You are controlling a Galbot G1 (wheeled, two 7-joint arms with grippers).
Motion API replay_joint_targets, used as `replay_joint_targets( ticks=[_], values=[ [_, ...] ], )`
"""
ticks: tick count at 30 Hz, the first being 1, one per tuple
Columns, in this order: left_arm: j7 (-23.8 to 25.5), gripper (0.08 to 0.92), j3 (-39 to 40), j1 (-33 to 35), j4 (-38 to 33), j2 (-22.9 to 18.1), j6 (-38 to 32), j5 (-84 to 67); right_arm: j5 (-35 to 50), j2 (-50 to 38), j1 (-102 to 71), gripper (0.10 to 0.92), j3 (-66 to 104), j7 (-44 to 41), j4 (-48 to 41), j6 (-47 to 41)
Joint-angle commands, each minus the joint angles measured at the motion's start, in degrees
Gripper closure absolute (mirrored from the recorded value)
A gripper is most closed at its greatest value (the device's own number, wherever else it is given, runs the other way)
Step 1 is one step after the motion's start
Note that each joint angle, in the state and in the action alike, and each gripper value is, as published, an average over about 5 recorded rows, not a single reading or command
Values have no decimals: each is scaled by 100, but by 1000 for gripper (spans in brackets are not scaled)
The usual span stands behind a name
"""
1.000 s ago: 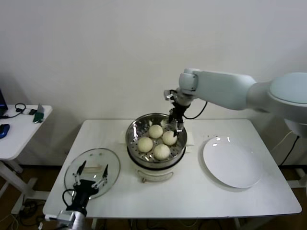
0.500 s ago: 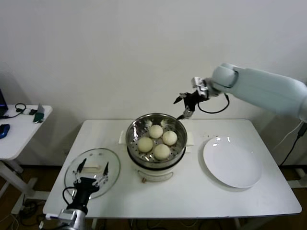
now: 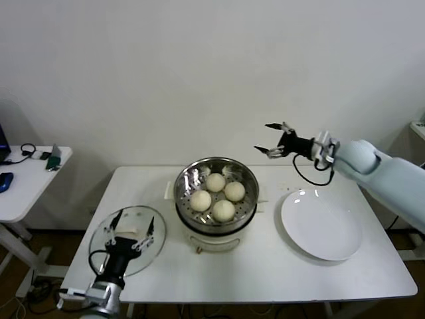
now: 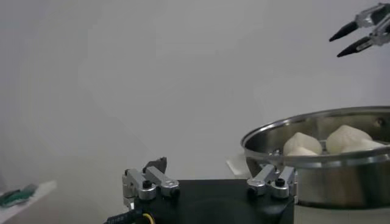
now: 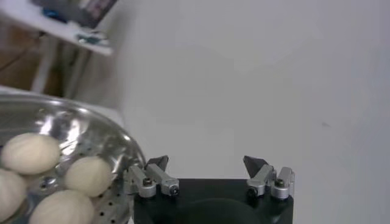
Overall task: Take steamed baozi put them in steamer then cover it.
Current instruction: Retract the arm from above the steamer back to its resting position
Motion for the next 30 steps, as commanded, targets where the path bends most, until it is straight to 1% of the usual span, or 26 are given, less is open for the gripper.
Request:
replay_joint_targets(
  ticks=[1,5,10,13,15,19,24,26,30],
  values=[
    [-28,177,-12,-107,-94,7,107,287,-531,-550,-3638,203,3576,1383,1044,247],
    [-50,177,-82,-112,-133,34,164,676,-975,-80,-5051,203,5063,1450,1294,28],
    [-74,177,-187,-145,-130,50,244,1513,-1458,659,-6610,203,6749,1308,1686,-287],
    [-56,177,-261,-181,-94,61,353,2367,-1616,1167,-7236,203,7560,1205,1966,-534],
    [15,177,-326,-182,-70,95,443,3335,-1632,1500,-7561,203,7960,1170,2157,-712],
    [165,177,-380,-158,23,210,606,5293,-1755,1982,-8050,203,8428,1086,2395,-923],
    [426,177,-320,-32,188,271,817,7342,-1916,2379,-8422,203,8768,971,2463,-923],
    [428,177,-285,18,325,267,905,7830,-1935,2500,-8501,203,8852,965,2456,-903],
    [202,177,-287,27,757,144,1022,8363,-1995,2685,-8572,203,8965,983,2445,-839]
  ],
)
